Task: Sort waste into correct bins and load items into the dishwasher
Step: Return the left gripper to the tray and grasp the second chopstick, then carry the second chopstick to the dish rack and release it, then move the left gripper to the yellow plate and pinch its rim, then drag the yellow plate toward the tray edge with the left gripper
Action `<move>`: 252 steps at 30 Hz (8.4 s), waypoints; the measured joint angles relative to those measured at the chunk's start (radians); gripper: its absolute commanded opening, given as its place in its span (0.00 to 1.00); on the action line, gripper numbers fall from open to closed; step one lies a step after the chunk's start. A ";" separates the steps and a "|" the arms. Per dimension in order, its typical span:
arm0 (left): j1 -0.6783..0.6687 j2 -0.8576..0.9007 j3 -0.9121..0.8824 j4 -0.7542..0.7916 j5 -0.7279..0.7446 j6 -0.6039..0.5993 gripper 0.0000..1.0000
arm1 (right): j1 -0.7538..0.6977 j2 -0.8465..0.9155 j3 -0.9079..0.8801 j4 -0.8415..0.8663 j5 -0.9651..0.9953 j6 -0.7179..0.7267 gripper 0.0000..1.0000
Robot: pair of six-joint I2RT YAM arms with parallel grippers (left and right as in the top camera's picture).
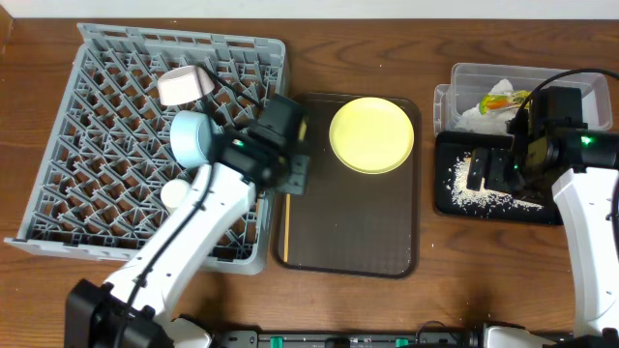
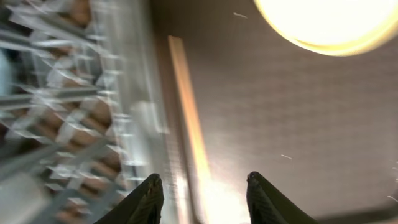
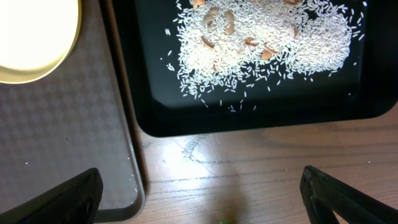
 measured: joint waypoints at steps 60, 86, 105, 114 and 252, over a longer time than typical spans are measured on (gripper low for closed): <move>-0.115 0.333 -0.154 0.134 -0.079 -0.420 0.06 | 0.000 0.000 0.000 -0.004 0.000 0.000 0.99; -0.018 -0.021 0.009 -0.032 -0.080 -0.049 0.06 | 0.000 0.000 0.000 -0.004 0.000 0.000 0.99; 0.187 0.093 0.008 -0.024 -0.013 0.099 0.10 | 0.000 0.000 0.000 -0.003 0.000 0.000 0.99; 0.187 0.120 0.008 -0.020 -0.027 0.107 0.52 | 0.000 0.000 0.000 -0.003 0.000 0.000 0.99; -0.339 0.482 0.042 0.372 -0.103 0.254 0.47 | 0.000 0.000 0.000 0.000 0.000 -0.007 0.99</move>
